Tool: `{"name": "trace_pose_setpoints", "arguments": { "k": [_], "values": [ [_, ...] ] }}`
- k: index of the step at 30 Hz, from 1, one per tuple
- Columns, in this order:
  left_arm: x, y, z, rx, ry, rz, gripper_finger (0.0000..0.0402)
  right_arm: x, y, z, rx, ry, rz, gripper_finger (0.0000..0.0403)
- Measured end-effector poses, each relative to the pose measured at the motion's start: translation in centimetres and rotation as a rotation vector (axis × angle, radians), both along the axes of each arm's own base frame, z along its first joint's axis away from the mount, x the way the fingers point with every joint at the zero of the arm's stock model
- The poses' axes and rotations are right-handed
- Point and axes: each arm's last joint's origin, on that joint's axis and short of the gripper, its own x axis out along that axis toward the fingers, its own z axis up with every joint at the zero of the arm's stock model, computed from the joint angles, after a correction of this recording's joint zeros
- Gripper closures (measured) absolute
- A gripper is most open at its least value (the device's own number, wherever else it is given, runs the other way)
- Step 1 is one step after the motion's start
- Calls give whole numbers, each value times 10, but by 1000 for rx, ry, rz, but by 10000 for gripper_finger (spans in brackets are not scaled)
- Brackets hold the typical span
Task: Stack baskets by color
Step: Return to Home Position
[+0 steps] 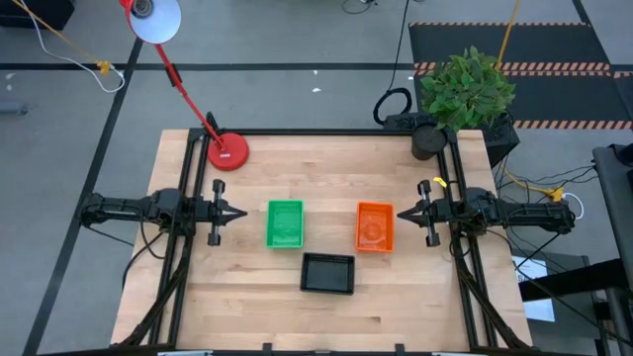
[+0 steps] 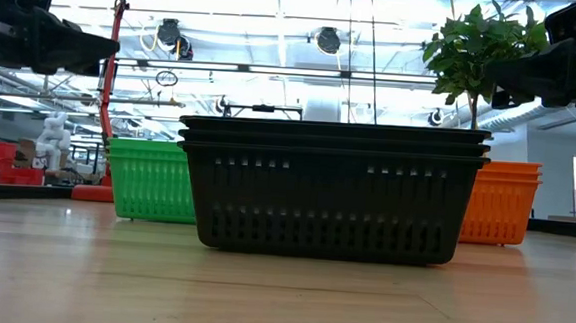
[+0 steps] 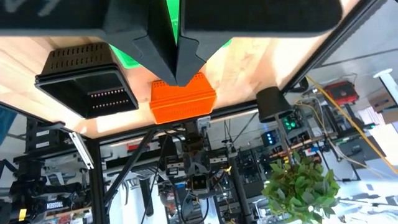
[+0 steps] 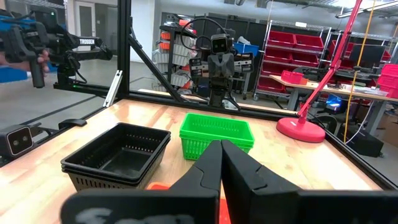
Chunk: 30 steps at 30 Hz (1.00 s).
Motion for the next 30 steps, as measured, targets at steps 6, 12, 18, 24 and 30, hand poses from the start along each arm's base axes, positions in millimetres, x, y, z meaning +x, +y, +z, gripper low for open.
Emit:
{"name": "trace_pose_setpoints", "arguments": {
  "k": [6, 12, 18, 24, 30],
  "values": [
    [0, 0, 2, -4, -24, 1, 391, 0, 0, 0, 0, 0, 0, 403],
    [0, 0, 2, -47, -21, -2, 391, 0, 0, 0, 0, 0, 0, 403],
    [0, 0, 2, -123, -16, -6, 392, 0, 0, 0, 0, 0, 0, 403],
    [0, 0, 2, -128, -16, -6, 392, 0, 0, 0, 0, 0, 0, 403],
    [0, 0, 2, -128, -16, -6, 392, 0, 0, 0, 0, 0, 0, 403]
  ]
}}
